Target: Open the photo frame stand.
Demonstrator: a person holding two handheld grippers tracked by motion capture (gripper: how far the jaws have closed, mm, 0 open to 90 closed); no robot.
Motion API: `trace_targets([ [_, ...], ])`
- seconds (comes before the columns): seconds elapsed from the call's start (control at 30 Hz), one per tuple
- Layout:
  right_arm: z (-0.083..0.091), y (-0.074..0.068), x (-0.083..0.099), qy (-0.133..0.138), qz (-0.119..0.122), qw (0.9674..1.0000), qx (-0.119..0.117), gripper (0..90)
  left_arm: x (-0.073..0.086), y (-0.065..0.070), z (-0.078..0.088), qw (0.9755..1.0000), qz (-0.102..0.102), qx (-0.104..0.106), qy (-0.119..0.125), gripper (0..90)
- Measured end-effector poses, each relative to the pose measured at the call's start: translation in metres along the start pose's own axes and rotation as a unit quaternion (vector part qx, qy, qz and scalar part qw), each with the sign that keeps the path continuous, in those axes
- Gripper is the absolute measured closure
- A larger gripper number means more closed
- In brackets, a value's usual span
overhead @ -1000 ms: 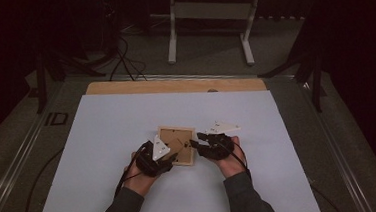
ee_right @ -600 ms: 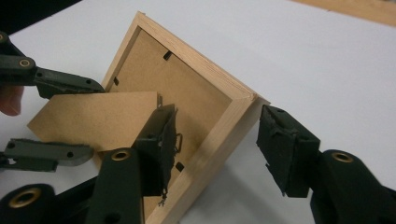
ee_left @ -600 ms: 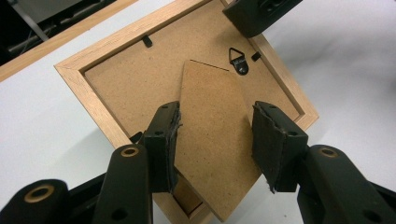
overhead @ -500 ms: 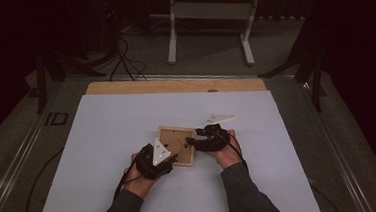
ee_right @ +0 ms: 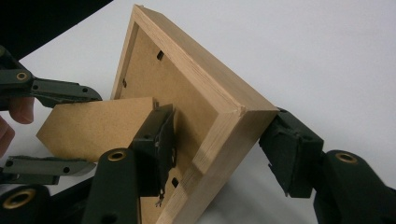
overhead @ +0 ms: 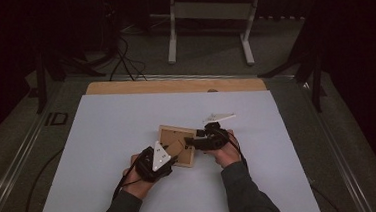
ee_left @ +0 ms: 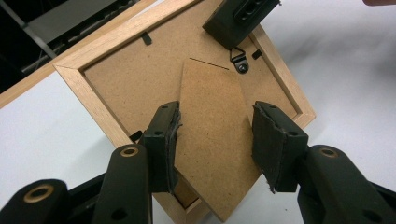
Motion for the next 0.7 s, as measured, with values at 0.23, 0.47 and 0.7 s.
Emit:
trace_targets([
  [0.23,0.0006,-0.0028,-0.0004,-0.001,0.011,0.9999,0.005,44.9,0.0021,-0.0004,-0.0008,0.9999,0.004,0.009,-0.010,52.2],
  [0.47,0.0015,-0.0059,-0.0013,-0.003,0.025,0.9996,0.008,45.5,0.0028,-0.0025,-0.0029,0.9986,0.036,0.029,-0.024,49.0],
  [0.7,0.0023,-0.0077,-0.0018,-0.004,0.032,0.9995,0.009,46.0,0.0023,-0.0075,-0.0024,0.9903,0.107,0.081,-0.036,49.1],
])
Point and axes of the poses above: each handheld gripper's, and its own axes: z roughly backward along the jaws, x roughly out of its underside, y roughly to its right, the point moved 8 cm from there along -z, roughly forward along the jaws, and after that the axes turned 13 degrees about -x, right-handed, at the moved point
